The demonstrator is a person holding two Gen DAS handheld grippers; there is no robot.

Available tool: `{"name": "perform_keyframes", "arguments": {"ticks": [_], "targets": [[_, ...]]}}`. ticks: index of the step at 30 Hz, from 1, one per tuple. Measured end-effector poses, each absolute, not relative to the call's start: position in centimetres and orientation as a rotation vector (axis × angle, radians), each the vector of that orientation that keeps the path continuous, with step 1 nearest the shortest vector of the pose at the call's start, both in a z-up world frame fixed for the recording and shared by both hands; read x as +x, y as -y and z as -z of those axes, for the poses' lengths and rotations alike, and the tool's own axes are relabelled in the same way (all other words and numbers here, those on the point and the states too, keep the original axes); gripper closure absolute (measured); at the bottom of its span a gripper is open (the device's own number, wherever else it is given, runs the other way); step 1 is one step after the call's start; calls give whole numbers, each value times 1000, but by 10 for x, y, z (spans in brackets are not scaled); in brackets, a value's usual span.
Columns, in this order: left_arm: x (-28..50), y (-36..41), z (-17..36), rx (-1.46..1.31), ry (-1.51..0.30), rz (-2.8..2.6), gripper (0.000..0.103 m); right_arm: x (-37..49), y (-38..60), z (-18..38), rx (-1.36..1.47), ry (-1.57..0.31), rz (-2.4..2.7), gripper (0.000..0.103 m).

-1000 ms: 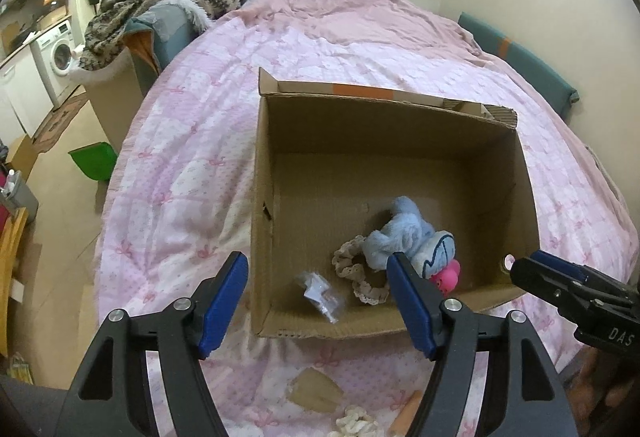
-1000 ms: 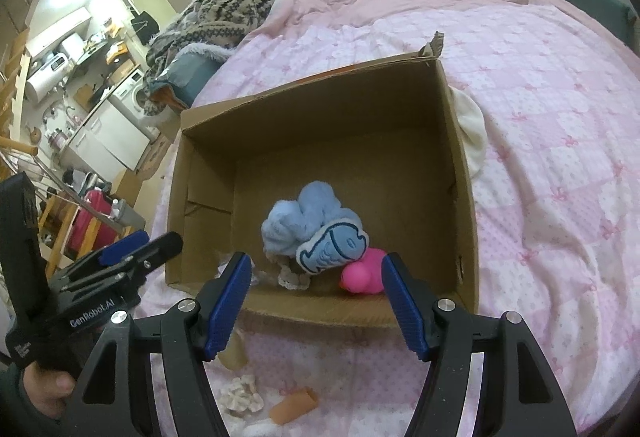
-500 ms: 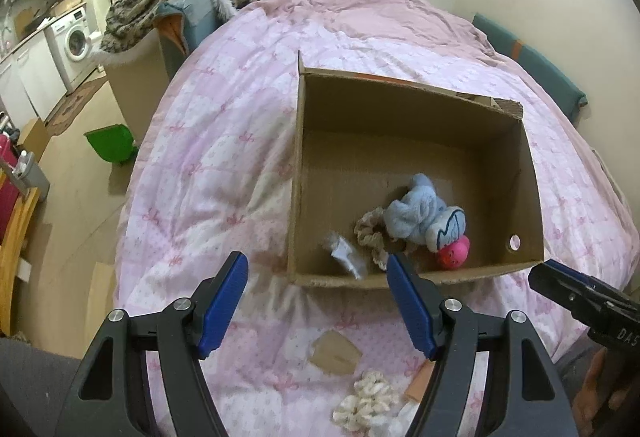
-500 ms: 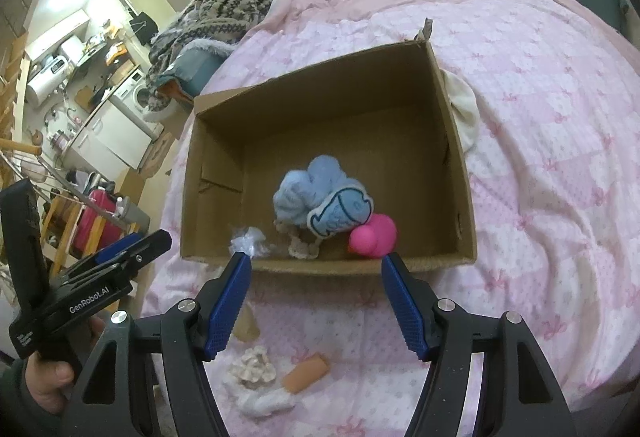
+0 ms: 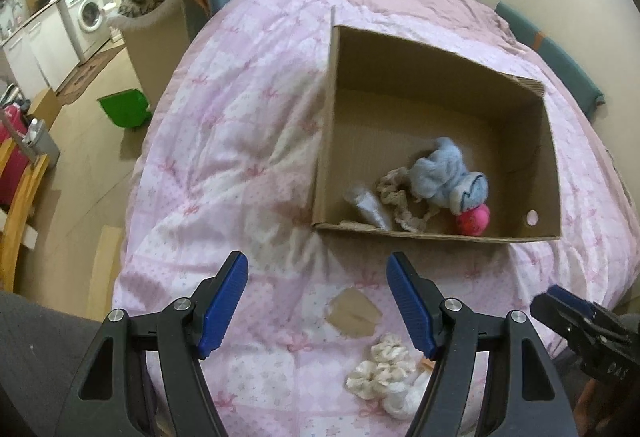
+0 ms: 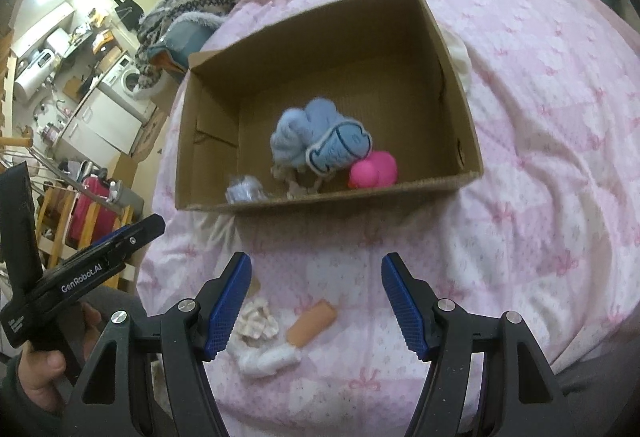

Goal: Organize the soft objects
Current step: 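Withdraw both open grippers from the box toward the remaining items, then grasp the beige paper piece with the left gripper while the right grasps the peach stick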

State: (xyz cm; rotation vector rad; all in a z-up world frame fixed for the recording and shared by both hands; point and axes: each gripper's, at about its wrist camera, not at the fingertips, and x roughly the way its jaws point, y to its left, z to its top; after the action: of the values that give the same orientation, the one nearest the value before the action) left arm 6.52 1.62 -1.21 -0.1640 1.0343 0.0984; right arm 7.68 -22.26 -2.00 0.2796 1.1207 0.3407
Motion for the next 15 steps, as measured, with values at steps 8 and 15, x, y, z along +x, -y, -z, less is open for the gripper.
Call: {"name": "perform_keyframes", "arguments": {"ticks": [8, 15], "targets": [[70, -39, 38, -277, -1139, -136, 34, 80, 233, 43, 321, -1212, -322, 32], [83, -20, 84, -368, -1325, -46, 34, 88, 242, 57, 400, -1270, -293, 32]]}}
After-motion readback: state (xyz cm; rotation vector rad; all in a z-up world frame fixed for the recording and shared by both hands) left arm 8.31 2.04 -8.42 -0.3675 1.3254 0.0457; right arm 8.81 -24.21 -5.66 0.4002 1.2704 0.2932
